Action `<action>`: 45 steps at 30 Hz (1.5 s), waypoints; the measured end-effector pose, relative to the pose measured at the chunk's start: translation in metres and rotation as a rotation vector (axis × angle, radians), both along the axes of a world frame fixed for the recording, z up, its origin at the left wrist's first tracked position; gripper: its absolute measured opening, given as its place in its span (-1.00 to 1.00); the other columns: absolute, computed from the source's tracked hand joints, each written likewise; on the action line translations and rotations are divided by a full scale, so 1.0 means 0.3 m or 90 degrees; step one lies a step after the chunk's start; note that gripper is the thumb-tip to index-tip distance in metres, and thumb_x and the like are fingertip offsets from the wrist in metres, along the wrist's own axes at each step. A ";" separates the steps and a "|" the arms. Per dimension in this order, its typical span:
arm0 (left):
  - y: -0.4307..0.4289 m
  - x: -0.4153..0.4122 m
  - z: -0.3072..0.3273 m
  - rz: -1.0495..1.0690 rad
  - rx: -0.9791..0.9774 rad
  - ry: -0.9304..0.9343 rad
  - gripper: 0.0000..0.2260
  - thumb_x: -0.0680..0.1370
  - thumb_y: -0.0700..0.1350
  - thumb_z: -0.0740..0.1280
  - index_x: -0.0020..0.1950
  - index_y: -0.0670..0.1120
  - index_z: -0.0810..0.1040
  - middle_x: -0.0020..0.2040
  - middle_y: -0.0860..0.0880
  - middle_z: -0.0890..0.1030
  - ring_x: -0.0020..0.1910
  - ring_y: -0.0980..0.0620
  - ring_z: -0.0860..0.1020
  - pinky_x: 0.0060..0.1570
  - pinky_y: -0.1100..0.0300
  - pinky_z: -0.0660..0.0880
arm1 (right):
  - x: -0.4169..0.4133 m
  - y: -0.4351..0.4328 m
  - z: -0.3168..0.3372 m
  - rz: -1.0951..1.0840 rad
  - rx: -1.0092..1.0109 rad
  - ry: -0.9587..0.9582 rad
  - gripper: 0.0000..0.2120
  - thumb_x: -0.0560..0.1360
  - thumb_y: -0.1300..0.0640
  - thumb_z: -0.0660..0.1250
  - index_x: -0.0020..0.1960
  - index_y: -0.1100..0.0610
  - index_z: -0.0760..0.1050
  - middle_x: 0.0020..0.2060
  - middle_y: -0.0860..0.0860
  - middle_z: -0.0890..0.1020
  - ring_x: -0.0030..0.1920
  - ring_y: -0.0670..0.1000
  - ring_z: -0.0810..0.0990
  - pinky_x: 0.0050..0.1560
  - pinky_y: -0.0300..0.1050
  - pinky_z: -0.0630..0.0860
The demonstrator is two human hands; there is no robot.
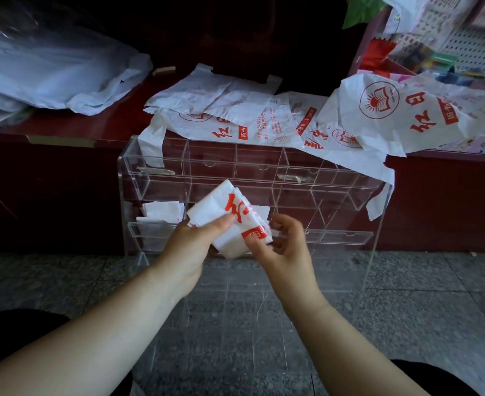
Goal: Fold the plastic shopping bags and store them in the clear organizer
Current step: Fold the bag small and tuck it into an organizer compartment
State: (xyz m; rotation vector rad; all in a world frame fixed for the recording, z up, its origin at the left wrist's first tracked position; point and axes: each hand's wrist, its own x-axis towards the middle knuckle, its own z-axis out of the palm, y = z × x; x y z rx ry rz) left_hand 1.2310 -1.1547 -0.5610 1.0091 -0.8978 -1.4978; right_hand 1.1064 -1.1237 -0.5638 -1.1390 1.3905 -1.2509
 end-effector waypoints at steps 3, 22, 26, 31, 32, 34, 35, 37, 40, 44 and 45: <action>0.005 -0.007 0.001 -0.008 0.000 -0.002 -0.76 0.27 -0.13 0.36 -0.08 -0.02 0.57 -0.22 0.06 0.69 -0.17 0.11 0.64 -0.05 0.10 0.53 | -0.002 0.000 0.007 0.083 0.084 -0.038 -0.88 0.45 0.28 0.33 -0.17 0.08 0.50 -0.12 0.27 0.60 -0.21 -0.04 0.54 -0.11 -0.18 0.51; -0.030 0.019 0.010 0.100 -0.004 -0.080 -0.88 0.48 -0.28 0.30 -0.23 -0.12 0.54 -0.30 -0.04 0.62 -0.23 -0.02 0.54 -0.16 0.13 0.46 | -0.003 -0.008 -0.003 0.105 0.081 -0.213 -0.84 0.53 0.28 0.21 -0.06 0.08 0.52 -0.18 -0.05 0.64 -0.19 -0.08 0.61 -0.20 -0.17 0.58; -0.035 0.024 0.015 0.085 0.004 -0.060 -0.86 0.48 -0.29 0.29 -0.26 -0.12 0.52 -0.45 0.06 0.62 -0.42 0.15 0.57 -0.36 0.32 0.49 | -0.004 -0.011 0.001 0.112 0.086 -0.177 -0.78 0.51 0.36 0.21 -0.16 0.10 0.53 -0.27 0.00 0.63 -0.33 -0.09 0.58 -0.30 -0.19 0.56; -0.074 0.077 0.049 0.187 0.000 -0.026 -0.84 0.51 -0.28 0.26 -0.23 -0.09 0.48 -0.51 0.08 0.58 -0.54 0.23 0.51 -0.53 0.40 0.44 | -0.024 -0.015 0.008 0.112 0.083 -0.136 -0.74 0.50 0.35 0.23 -0.23 0.07 0.55 -0.36 -0.08 0.65 -0.36 -0.08 0.58 -0.34 -0.20 0.58; -0.082 0.089 0.048 0.176 -0.023 -0.029 -0.89 0.51 -0.24 0.28 -0.20 -0.07 0.48 -0.46 0.07 0.61 -0.49 0.22 0.54 -0.48 0.39 0.47 | -0.027 -0.016 0.009 0.112 0.081 -0.125 -0.74 0.50 0.35 0.23 -0.22 0.07 0.55 -0.35 -0.07 0.64 -0.37 -0.09 0.58 -0.34 -0.21 0.58; -0.078 0.096 0.049 0.076 -0.038 -0.088 -0.89 0.41 -0.06 0.30 -0.08 0.00 0.48 -0.21 0.07 0.65 -0.25 0.18 0.60 -0.28 0.32 0.52 | -0.032 -0.017 0.015 0.123 0.072 -0.097 -0.75 0.51 0.35 0.23 -0.22 0.08 0.54 -0.33 -0.01 0.61 -0.41 -0.10 0.55 -0.37 -0.23 0.55; -0.065 0.090 0.050 -0.004 -0.028 -0.130 -0.79 0.37 -0.01 0.29 -0.02 0.04 0.47 -0.05 0.05 0.62 -0.08 0.14 0.58 -0.09 0.27 0.52 | -0.032 -0.017 0.018 0.134 0.069 -0.082 -0.76 0.51 0.35 0.23 -0.22 0.09 0.54 -0.33 0.01 0.59 -0.43 -0.09 0.53 -0.38 -0.25 0.54; -0.040 0.068 0.047 -0.103 -0.015 -0.179 -0.80 0.39 -0.11 0.33 0.00 0.05 0.50 0.05 0.03 0.60 0.06 0.13 0.53 0.12 0.24 0.44 | -0.031 -0.017 0.020 0.158 0.071 -0.059 -0.79 0.51 0.34 0.24 -0.22 0.10 0.52 -0.33 0.04 0.57 -0.42 -0.07 0.52 -0.39 -0.25 0.52; -0.027 0.042 0.029 -0.053 -0.018 -0.199 -0.89 0.45 -0.25 0.35 -0.20 -0.04 0.59 -0.31 0.10 0.67 -0.28 0.23 0.61 -0.20 0.35 0.50 | -0.031 -0.014 0.017 0.172 0.083 -0.059 -0.82 0.50 0.31 0.26 -0.22 0.10 0.53 -0.34 0.01 0.59 -0.41 -0.08 0.53 -0.40 -0.24 0.51; -0.043 0.013 0.006 0.122 0.009 -0.181 -0.85 0.45 -0.20 0.38 -0.32 -0.07 0.56 -0.46 0.10 0.61 -0.35 0.07 0.58 -0.26 0.24 0.49 | -0.040 -0.017 0.022 0.115 0.073 -0.074 -0.83 0.52 0.27 0.24 -0.22 0.13 0.50 -0.46 -0.04 0.59 -0.51 -0.08 0.53 -0.47 -0.27 0.47; -0.043 0.002 0.003 0.156 0.004 -0.186 -0.85 0.45 -0.18 0.39 -0.33 -0.07 0.56 -0.47 0.11 0.60 -0.32 0.04 0.56 -0.24 0.21 0.46 | -0.042 -0.017 0.023 0.095 0.063 -0.075 -0.81 0.53 0.27 0.22 -0.23 0.14 0.49 -0.50 -0.05 0.57 -0.54 -0.10 0.51 -0.50 -0.28 0.44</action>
